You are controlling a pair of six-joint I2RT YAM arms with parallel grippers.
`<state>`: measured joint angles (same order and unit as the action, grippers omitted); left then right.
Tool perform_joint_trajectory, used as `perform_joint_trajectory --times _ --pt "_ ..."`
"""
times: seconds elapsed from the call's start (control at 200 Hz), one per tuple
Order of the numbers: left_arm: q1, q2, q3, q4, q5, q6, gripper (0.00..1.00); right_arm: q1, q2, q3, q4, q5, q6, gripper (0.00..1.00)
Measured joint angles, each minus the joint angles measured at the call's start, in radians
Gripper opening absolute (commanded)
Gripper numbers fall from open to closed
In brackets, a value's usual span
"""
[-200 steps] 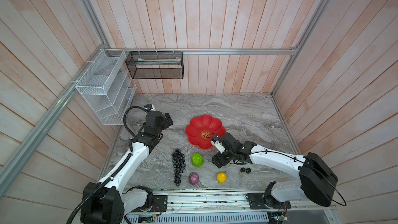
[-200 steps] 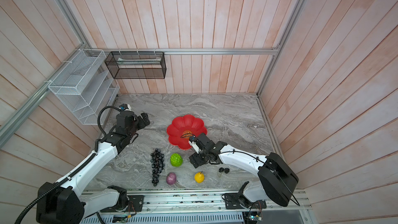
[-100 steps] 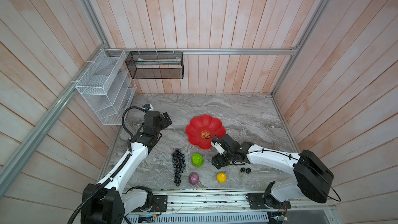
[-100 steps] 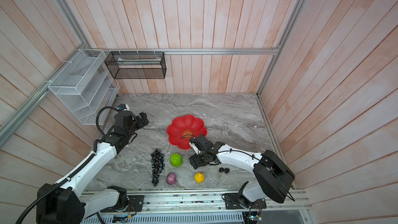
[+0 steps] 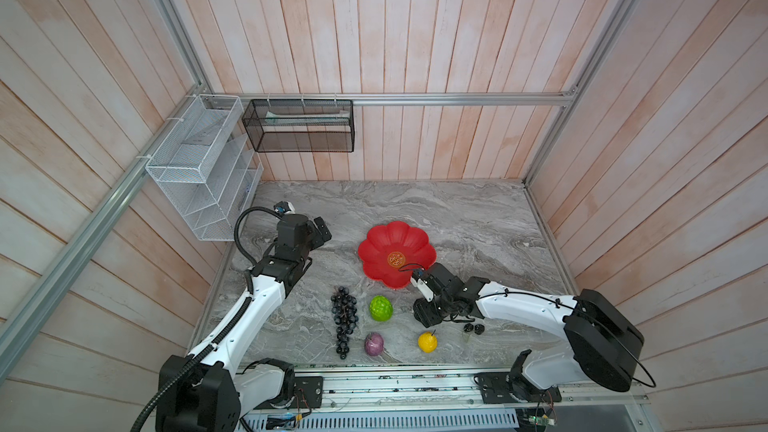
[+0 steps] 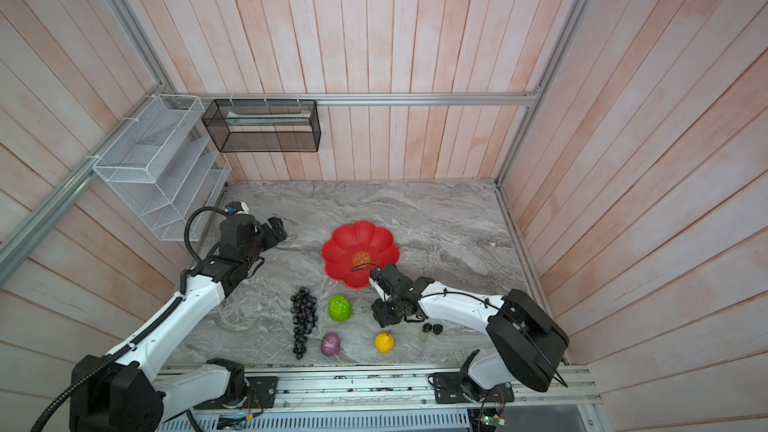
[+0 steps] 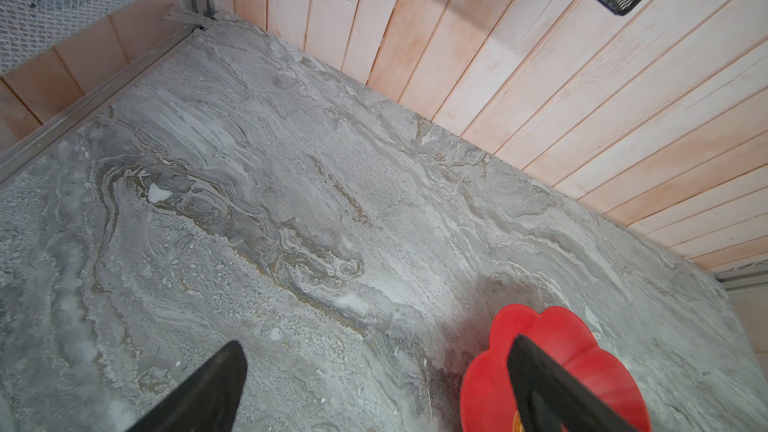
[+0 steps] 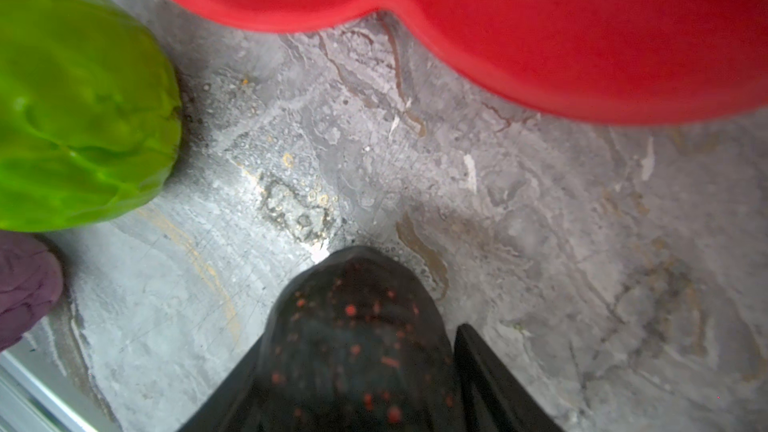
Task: Place and organize the fake fruits in the fruit bowl
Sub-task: 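Lift the avocado with the right gripper and lower it into the red bowl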
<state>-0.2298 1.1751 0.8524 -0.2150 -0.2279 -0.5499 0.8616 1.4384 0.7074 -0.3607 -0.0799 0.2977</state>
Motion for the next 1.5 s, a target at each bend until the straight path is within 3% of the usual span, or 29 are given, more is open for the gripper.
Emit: perform_joint_trajectory --times 0.23,0.49,0.735,0.955,1.5 --pt "0.001 -0.003 0.000 -0.014 0.008 -0.011 1.00 0.000 -0.035 -0.023 0.006 0.013 0.017 0.50" --pt "0.001 -0.034 -0.006 -0.021 0.011 -0.007 1.00 0.000 -0.220 -0.016 -0.051 0.106 0.056 0.47" --pt "0.001 -0.005 -0.005 -0.080 0.031 0.015 1.00 -0.045 -0.286 0.139 -0.112 0.127 0.046 0.47" --pt "0.000 -0.035 -0.005 -0.107 0.045 0.007 1.00 -0.136 -0.107 0.356 -0.058 0.064 -0.031 0.47" --pt "-0.020 -0.066 -0.005 -0.150 0.066 -0.014 1.00 -0.235 0.428 0.624 0.008 -0.047 -0.201 0.50"
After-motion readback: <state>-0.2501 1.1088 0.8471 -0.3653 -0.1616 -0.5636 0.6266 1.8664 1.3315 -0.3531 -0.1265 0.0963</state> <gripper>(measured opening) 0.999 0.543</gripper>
